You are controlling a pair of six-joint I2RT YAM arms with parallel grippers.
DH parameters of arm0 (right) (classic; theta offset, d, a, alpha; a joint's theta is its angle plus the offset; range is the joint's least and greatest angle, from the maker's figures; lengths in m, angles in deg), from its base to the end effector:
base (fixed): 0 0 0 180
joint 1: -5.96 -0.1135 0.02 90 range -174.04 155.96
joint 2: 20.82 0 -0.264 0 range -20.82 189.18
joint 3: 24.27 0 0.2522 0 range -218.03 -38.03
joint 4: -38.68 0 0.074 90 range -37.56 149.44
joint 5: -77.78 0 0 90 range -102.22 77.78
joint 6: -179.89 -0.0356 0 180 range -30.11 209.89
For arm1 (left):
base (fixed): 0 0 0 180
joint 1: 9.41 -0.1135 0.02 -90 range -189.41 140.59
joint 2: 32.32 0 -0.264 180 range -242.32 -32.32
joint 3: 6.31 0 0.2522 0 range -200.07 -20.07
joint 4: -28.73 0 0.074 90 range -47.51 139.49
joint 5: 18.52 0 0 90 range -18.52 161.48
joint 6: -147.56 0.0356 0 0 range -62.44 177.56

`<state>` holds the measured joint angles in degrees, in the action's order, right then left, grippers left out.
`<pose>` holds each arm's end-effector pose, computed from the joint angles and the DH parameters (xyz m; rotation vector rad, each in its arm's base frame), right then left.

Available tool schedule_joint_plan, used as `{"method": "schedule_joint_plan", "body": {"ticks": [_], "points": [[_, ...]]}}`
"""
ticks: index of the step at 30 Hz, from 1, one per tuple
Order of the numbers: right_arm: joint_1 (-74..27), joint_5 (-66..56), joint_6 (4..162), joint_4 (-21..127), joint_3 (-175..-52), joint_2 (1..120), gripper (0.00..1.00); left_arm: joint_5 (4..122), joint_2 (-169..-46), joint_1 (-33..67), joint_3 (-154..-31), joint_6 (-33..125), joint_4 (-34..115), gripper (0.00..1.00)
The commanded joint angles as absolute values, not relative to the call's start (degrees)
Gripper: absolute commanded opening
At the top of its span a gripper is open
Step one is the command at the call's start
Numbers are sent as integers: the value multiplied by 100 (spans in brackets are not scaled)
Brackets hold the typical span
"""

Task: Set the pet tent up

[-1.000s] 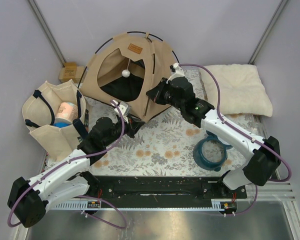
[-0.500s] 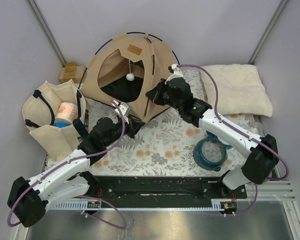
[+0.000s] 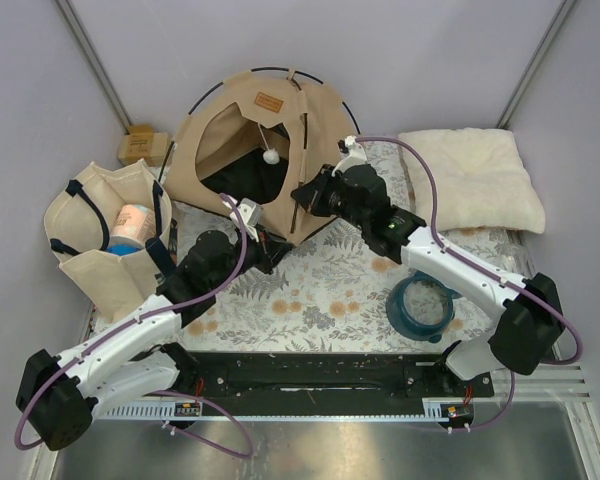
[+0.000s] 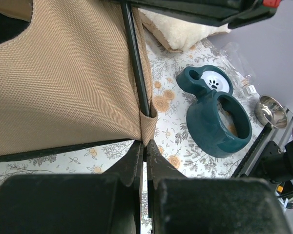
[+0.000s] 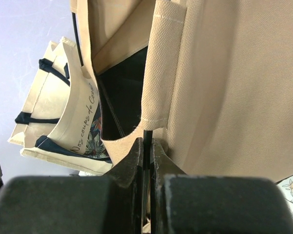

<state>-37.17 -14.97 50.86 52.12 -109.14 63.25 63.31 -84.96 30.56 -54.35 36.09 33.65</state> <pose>0.2579 0.2393 0.3556 -0.0315 1.9014 0.9658 0.1645 -0.1445 0.2850 0.4013 1.7793 -0.8989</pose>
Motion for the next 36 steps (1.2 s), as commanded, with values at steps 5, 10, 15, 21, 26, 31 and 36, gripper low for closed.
{"method": "schedule_joint_plan", "body": {"ticks": [5,10,15,21,26,31,36], "points": [[-3728,-1319,5526,4594,-10439,5969,0,6154,-8523,3146,-6024,3146,3001,0],[-3728,-1889,5789,4857,-10245,5951,0,6172,-8496,3146,-6120,3155,3071,0],[-3737,-1882,5886,4832,-10254,5907,0,5830,-8566,3146,-6156,3093,2914,0],[-3755,-802,6123,4330,-10096,5846,0,5452,-8575,3128,-6199,3119,2676,12],[-3763,-677,6501,4444,-9587,5670,0,5477,-8374,3058,-6340,3234,2772,40],[-3755,-529,6993,4708,-9034,5258,0,5706,-8163,2804,-6621,3409,3027,60],[-3763,-580,7196,5207,-8909,4888,12,6566,-8180,2663,-7104,3936,3808,72]]}}
